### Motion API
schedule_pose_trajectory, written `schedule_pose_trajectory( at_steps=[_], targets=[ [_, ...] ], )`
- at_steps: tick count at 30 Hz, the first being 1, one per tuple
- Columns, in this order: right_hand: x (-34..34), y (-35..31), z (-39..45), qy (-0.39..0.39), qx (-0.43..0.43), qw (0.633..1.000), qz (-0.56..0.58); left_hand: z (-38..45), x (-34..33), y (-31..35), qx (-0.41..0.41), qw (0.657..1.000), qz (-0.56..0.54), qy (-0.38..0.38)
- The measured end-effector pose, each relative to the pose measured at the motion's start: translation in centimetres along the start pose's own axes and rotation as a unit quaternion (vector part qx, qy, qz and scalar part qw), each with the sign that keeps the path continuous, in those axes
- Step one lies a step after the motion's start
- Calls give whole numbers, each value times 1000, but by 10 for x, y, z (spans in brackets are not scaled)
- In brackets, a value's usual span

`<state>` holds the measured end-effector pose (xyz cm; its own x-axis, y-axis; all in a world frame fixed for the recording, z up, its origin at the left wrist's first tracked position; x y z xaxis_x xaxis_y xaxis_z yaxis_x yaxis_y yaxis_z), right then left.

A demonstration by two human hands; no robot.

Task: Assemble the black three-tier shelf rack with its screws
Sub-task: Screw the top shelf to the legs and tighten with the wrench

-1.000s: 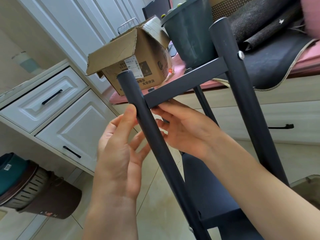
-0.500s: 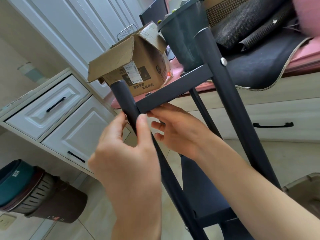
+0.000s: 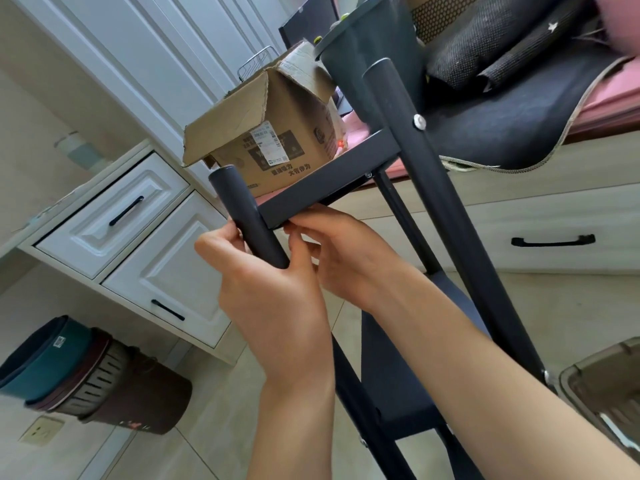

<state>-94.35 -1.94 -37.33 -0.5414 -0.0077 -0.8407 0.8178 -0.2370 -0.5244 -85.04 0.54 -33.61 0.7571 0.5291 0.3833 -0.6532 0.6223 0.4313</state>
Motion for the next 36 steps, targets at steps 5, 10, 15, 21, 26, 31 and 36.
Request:
schedule_pose_trajectory(
  at_steps=[5,10,15,21,26,31,36],
  targets=[
    [-1,-2,4,29,8,999,-11,11,-4,-4,-18,1000,-6,14],
    [-5,-4,5,32,14,999,-13,17,-9,-9,-11,1000,1,9],
    [-6,-7,7,49,39,997,-35,19,-8,-15,3,1000,10,10],
    [-8,-6,6,72,65,995,-31,22,-13,-17,52,998,20,19],
    [-10,-7,3,68,96,993,-23,21,-17,-14,66,996,41,36],
    [-8,-10,2,73,147,986,-32,13,-23,-7,54,992,103,46],
    [-4,-16,2,75,165,983,-40,17,-27,-2,57,980,182,51]
  ],
)
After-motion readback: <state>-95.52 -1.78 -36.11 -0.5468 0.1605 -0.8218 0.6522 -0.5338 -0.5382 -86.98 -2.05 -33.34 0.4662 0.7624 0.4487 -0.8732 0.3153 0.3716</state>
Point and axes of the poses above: each hand's wrist, its own z-axis towards the middle knuckle, its own x-axis out of the back of the hand, y = z × x, the point moved 3 cm from there along z, towards the middle knuckle, and after that the axes turned 11 degrees about z, right-handed, at the moved point
